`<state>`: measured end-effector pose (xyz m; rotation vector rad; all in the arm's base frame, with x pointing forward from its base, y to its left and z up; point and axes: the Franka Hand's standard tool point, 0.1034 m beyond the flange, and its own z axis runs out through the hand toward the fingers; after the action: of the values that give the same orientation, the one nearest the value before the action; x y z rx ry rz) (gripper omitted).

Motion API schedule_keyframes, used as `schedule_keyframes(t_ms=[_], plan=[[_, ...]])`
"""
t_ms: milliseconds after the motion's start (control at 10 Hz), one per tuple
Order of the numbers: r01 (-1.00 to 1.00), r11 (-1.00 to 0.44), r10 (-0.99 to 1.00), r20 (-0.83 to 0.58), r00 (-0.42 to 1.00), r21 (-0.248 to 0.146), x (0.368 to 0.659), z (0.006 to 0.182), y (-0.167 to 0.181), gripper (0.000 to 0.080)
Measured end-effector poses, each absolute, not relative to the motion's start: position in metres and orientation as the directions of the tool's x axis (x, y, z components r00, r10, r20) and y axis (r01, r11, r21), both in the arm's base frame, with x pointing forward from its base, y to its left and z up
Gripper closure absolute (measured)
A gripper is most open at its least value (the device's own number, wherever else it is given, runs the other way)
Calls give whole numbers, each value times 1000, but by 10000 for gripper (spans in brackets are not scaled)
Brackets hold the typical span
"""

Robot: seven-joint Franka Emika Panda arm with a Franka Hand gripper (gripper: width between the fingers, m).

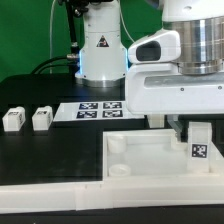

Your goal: Assemble one leg

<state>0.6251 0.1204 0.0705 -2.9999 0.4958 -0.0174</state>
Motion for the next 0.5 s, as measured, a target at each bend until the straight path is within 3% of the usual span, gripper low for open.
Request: schedule_keyframes(t_ms=[100,400,500], plan=[[-324,-941,-325,-5,946,-98,625,70,118,503],[-674,-733,-673,-46,738,-95,626,71,117,503],[-831,-548,-826,-93,555,-98,626,71,116,503]])
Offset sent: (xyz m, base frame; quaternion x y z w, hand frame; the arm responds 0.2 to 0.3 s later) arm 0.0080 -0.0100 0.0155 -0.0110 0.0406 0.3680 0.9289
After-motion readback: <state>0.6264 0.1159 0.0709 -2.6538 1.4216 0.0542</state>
